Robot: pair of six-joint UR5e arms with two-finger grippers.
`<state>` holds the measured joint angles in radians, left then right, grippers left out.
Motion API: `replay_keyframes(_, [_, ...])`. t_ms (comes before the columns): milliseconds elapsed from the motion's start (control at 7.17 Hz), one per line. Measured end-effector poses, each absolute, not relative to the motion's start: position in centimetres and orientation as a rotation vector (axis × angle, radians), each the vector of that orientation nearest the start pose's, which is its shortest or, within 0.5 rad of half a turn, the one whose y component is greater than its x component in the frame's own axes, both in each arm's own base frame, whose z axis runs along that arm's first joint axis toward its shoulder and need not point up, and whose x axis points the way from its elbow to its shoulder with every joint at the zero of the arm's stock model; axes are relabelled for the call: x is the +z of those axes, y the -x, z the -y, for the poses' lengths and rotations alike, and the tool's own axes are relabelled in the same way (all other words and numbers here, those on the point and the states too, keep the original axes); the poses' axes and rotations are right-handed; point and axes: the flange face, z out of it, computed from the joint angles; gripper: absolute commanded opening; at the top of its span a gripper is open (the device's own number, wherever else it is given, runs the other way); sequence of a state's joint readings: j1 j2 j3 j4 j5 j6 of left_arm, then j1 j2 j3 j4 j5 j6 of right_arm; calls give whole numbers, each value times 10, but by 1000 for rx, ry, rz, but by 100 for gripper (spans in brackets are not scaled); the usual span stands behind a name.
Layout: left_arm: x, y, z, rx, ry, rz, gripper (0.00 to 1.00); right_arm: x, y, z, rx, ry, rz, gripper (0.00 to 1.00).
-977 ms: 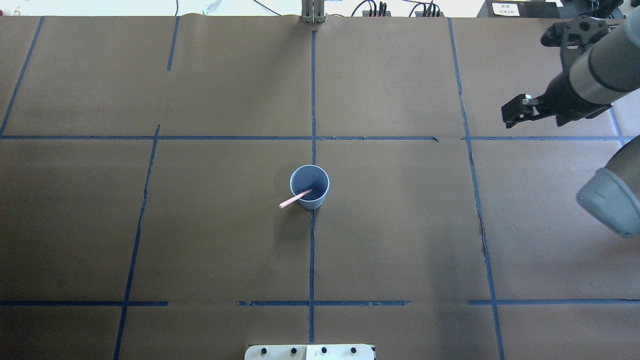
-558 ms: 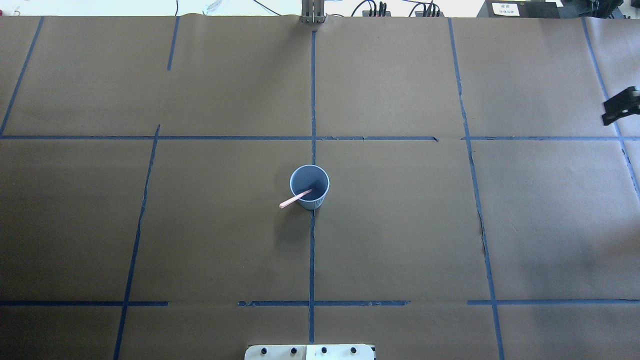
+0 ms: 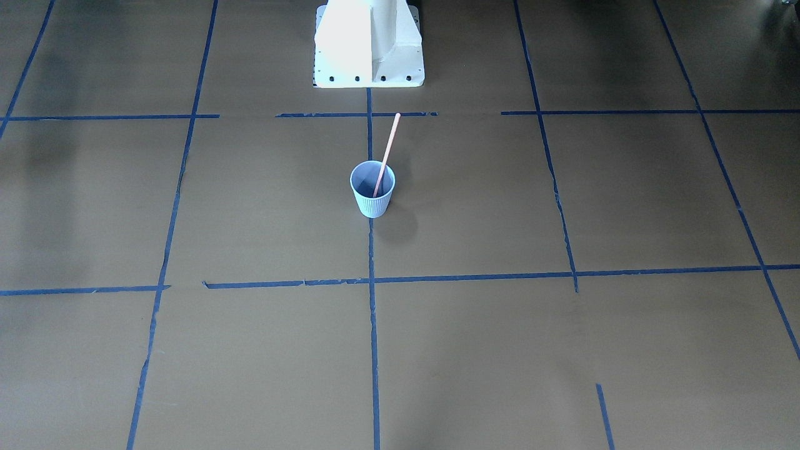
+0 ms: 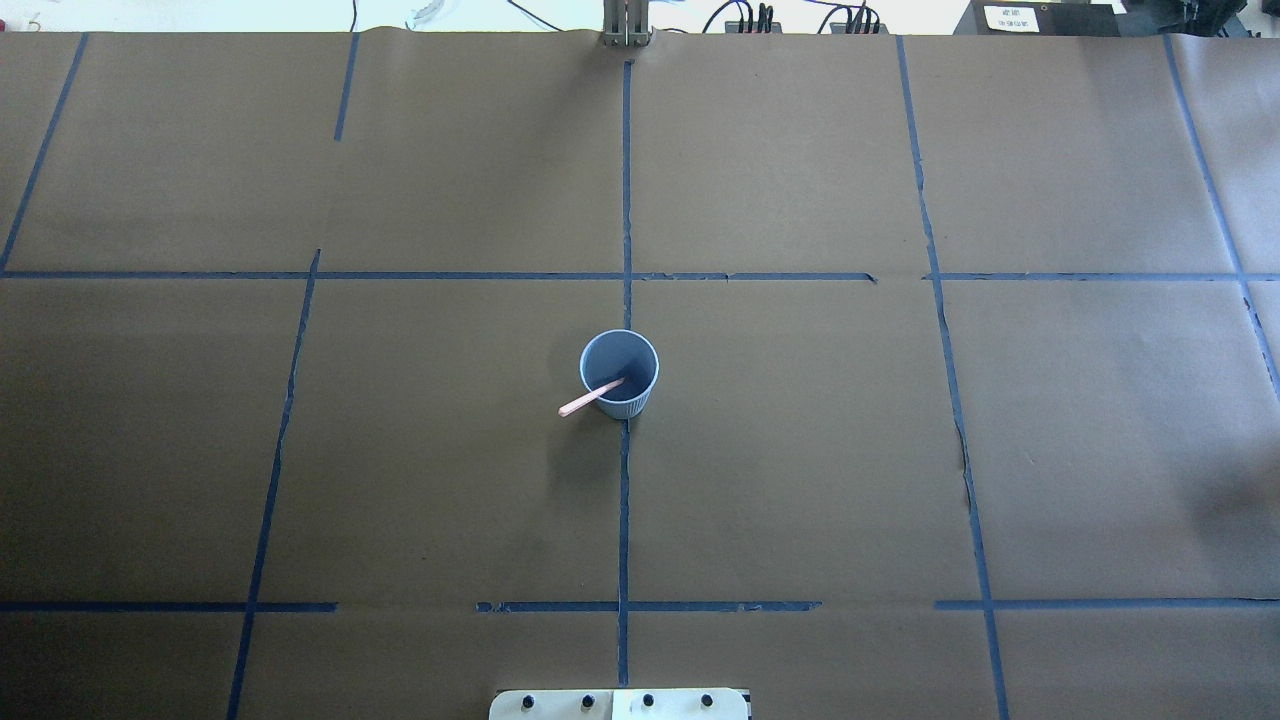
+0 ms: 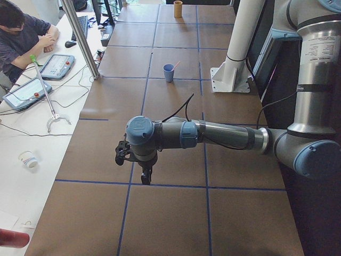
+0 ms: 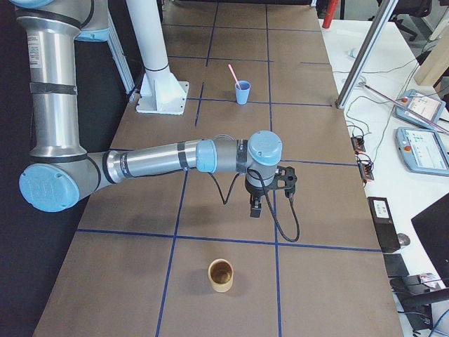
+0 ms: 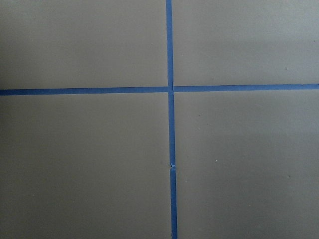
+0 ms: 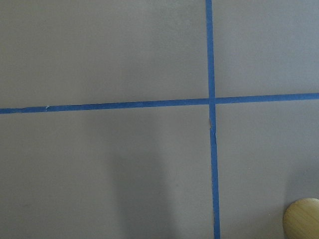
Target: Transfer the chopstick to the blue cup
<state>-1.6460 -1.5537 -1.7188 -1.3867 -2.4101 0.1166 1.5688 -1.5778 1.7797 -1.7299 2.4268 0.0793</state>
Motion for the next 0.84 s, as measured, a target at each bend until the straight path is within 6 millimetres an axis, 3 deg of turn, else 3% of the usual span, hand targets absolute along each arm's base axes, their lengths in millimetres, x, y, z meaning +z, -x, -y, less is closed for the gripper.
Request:
replay_keyframes(279, [611, 95, 471, 14, -24, -840, 100, 595, -61, 475, 67, 17, 862, 100])
replay_keyframes(837, [619, 95, 470, 5, -7, -838, 100, 674, -71, 463, 66, -54, 849, 100])
